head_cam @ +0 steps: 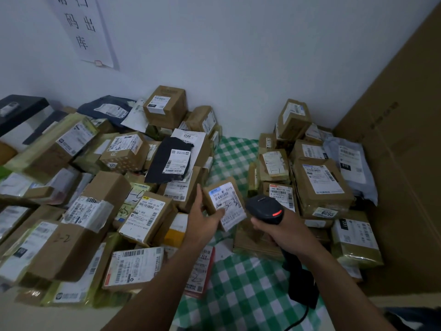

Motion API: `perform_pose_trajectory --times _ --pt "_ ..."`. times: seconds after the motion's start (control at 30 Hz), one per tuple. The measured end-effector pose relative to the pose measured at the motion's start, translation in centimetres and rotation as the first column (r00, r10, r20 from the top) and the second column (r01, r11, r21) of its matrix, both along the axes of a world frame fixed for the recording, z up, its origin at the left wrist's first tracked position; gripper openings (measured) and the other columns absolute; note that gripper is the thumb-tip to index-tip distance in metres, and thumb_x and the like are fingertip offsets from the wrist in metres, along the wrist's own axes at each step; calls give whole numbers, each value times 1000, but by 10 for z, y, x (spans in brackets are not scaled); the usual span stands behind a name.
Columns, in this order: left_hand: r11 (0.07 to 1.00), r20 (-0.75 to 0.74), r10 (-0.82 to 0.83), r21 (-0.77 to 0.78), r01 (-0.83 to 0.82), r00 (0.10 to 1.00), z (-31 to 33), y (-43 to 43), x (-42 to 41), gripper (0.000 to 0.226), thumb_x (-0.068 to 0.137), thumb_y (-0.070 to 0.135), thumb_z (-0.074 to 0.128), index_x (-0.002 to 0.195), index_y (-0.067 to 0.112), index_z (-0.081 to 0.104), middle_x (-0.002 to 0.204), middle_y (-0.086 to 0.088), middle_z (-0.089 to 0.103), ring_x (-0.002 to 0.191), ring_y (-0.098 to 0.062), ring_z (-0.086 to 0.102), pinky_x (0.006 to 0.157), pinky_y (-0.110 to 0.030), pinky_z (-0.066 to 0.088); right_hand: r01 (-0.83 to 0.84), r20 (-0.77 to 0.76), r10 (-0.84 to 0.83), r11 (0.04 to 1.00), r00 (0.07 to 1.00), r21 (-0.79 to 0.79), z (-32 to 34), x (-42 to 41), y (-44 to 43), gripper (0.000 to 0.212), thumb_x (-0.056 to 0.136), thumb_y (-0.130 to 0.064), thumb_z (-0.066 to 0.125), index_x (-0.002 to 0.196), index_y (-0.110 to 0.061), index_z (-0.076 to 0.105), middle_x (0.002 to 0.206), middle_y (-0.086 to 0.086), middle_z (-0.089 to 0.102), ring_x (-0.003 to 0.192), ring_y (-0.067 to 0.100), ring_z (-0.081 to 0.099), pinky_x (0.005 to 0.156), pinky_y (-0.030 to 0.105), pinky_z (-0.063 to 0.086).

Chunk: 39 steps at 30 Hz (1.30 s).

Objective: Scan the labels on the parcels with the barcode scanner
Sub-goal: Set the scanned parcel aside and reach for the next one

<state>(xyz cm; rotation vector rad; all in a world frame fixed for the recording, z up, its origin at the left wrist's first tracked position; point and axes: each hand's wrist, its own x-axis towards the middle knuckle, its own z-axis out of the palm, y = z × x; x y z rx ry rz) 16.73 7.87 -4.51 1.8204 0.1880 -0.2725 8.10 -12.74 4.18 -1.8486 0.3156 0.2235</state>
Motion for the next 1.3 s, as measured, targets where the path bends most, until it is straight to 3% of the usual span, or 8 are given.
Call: perform_pose_trajectory --times 0.2,0.4,0.6,0.7,0.87,0.97,1.1,1.3 --pt "864 32 -194 479 155 980 -26 -6 9 92 90 29 71 162 31 13 154 -9 36 133 -31 46 107 -48 47 -7 -46 4 997 999 -76 -13 6 -3 30 87 -34 82 116 -35 71 94 -15 75 64 -14 59 59 10 41" --pt "809 -178 -246 503 303 953 -60 -21 32 80 100 23 53 163 27 5 165 -22 11 142 -45 36 114 -51 39 -54 -71 51 998 996 -41 -22 29 7 36 87 -29 83 119 -36 68 105 -21 72 88 -15 61 66 1 43" --pt "816 -168 -253 492 303 953 -91 -22 39 70 92 25 47 154 36 17 162 -17 25 136 -34 44 111 -48 43 -17 -200 15 1000 980 -12 -36 47 8 19 85 -34 84 100 -24 78 82 -3 79 64 5 62 63 25 47" --pt "733 -71 -239 641 228 968 -86 -21 38 85 89 6 67 159 17 19 159 -15 21 142 -31 34 114 -39 37 -16 -225 12 1000 974 -16 -38 52 7 18 84 -35 84 97 -25 78 79 -3 79 62 6 62 64 26 47" --pt "603 -281 -319 677 422 905 -99 -22 39 109 92 52 63 160 7 -9 166 -19 -17 156 -39 -4 124 -52 18 -24 -213 17 999 977 -31 -41 60 9 16 84 -37 84 97 -29 77 77 -4 77 60 2 62 60 21 46" --pt "532 -328 -350 701 475 877 -105 -20 52 116 89 51 70 160 9 -12 165 -22 -21 154 -42 -2 123 -50 17 -42 -199 39 999 979 -12 -41 68 10 17 87 -34 82 101 -29 76 59 -15 67 52 -4 58 55 17 42" --pt "600 -174 -350 713 363 921 -98 -23 72 111 88 36 73 162 18 -8 165 -19 -20 153 -42 -1 124 -50 18 -45 -174 43 999 984 -4 -39 74 10 20 87 -35 81 106 -33 74 70 -16 72 60 -7 62 62 18 44" --pt "427 -269 -385 796 429 883 -109 -18 90 94 97 32 59 160 -1 -2 162 -34 -18 152 -50 -12 125 -54 5 -20 -175 20 1000 984 4 -36 76 7 21 88 -36 81 107 -31 74 84 -7 75 65 -3 62 61 14 44"
